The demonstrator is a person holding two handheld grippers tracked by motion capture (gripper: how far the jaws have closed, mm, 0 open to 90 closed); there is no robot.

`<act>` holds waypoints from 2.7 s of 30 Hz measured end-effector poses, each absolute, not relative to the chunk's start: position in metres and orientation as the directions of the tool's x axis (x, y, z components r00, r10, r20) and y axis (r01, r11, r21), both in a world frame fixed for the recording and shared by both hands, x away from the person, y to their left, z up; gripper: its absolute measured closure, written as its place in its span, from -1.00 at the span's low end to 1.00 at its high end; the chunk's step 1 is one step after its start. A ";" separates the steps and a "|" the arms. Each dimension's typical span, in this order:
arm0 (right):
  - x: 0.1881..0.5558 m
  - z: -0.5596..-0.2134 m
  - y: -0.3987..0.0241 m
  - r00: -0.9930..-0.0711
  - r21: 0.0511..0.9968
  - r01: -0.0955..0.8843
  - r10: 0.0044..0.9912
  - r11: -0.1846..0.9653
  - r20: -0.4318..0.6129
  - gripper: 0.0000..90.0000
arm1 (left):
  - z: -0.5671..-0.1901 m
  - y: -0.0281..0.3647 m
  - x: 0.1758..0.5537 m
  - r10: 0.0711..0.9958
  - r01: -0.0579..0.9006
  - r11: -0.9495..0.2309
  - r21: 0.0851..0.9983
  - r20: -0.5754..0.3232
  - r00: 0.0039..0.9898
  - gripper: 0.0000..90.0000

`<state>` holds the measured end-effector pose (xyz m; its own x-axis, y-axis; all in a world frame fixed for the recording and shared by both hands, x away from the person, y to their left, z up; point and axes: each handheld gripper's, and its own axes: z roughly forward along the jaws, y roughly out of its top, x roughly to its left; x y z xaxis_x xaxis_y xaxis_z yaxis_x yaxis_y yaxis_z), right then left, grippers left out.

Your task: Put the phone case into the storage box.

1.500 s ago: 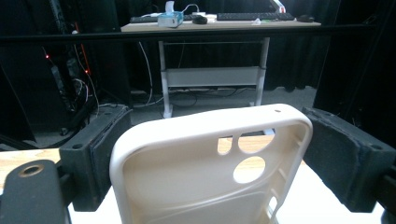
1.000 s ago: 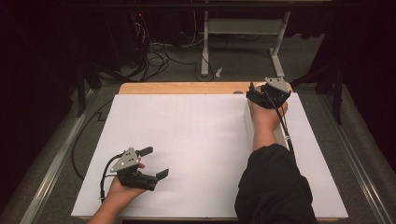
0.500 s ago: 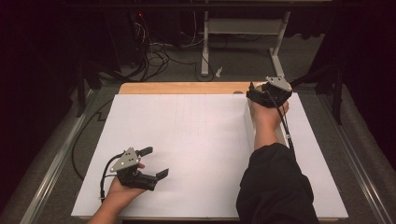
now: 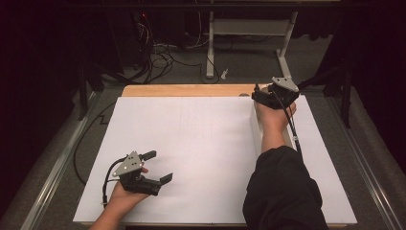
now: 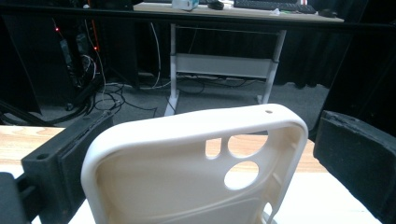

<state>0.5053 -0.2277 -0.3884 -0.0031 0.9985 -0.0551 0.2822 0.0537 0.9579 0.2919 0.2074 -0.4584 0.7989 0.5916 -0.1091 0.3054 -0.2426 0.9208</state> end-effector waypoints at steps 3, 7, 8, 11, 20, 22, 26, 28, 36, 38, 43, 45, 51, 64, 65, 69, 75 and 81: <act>0.505 -0.387 -0.227 -0.006 0.958 0.280 0.998 0.056 -0.056 -1.00 | -0.458 0.207 0.292 0.591 0.306 -0.242 0.921 -0.110 0.799 -0.99; 0.506 -0.387 -0.227 -0.008 0.958 0.281 0.998 0.062 -0.062 -1.00 | -0.458 0.207 0.292 0.589 0.305 -0.244 0.921 -0.109 0.801 -0.99; 0.506 -0.387 -0.227 -0.008 0.958 0.281 0.998 0.061 -0.061 -1.00 | -0.459 0.207 0.292 0.588 0.305 -0.245 0.920 -0.109 0.801 -0.99; 0.507 -0.386 -0.226 -0.011 0.958 0.280 0.998 0.064 -0.064 -1.00 | -0.459 0.207 0.292 0.587 0.307 -0.246 0.920 -0.110 0.802 -0.99; 0.508 -0.386 -0.224 -0.027 0.955 0.287 0.998 0.069 -0.064 -1.00 | -0.459 0.207 0.292 0.586 0.307 -0.247 0.919 -0.110 0.803 -0.99; 0.508 -0.386 -0.223 -0.030 0.955 0.288 0.997 0.072 -0.067 -1.00 | -0.459 0.207 0.292 0.585 0.307 -0.247 0.919 -0.110 0.803 -0.99; 0.508 -0.385 -0.223 -0.029 0.954 0.292 0.998 0.069 -0.063 -1.00 | -0.459 0.207 0.292 0.584 0.306 -0.248 0.919 -0.110 0.804 -0.99; 0.507 -0.385 -0.223 -0.030 0.953 0.294 0.998 0.069 -0.063 -1.00 | -0.459 0.207 0.292 0.583 0.306 -0.249 0.919 -0.110 0.805 -0.99; 0.501 -0.378 -0.224 -0.046 0.952 0.296 0.997 0.077 -0.066 -1.00 | -0.459 0.205 0.292 0.581 0.305 -0.250 0.919 -0.110 0.807 -0.99; 0.499 -0.377 -0.224 -0.052 0.952 0.297 0.996 0.079 -0.067 -1.00 | -0.459 0.205 0.292 0.581 0.306 -0.250 0.919 -0.110 0.806 -0.99; 0.492 -0.375 -0.224 -0.058 0.951 0.300 0.996 0.077 -0.063 -1.00 | -0.459 0.205 0.292 0.580 0.306 -0.251 0.918 -0.111 0.807 -0.99; 0.488 -0.374 -0.225 -0.064 0.949 0.305 0.996 0.073 -0.056 -1.00 | -0.459 0.204 0.293 0.580 0.306 -0.251 0.918 -0.110 0.807 -0.98; 0.469 -0.370 -0.231 -0.112 0.947 0.312 0.993 0.072 -0.039 -0.76 | -0.459 0.203 0.292 0.577 0.303 -0.258 0.917 -0.105 0.810 -0.98; 0.440 -0.366 -0.246 -0.226 0.935 0.341 0.974 0.097 -0.019 0.84 | -0.460 0.199 0.294 0.570 0.303 -0.267 0.915 -0.103 0.815 -0.98; 0.440 -0.366 -0.245 -0.231 0.934 0.343 0.973 0.101 -0.020 0.98 | -0.460 0.199 0.294 0.570 0.303 -0.266 0.915 -0.103 0.815 -0.98; 0.444 -0.371 -0.238 -0.265 0.924 0.368 0.964 0.109 -0.009 1.00 | -0.460 0.199 0.294 0.571 0.302 -0.265 0.916 -0.103 0.814 -0.98; 0.455 -0.382 -0.223 -0.304 0.909 0.391 0.952 0.143 -0.019 1.00 | -0.460 0.201 0.294 0.574 0.304 -0.263 0.916 -0.104 0.812 -0.98; 0.465 -0.386 -0.211 -0.318 0.896 0.405 0.947 0.182 -0.048 1.00 | -0.460 0.201 0.294 0.575 0.306 -0.264 0.915 -0.105 0.812 -0.98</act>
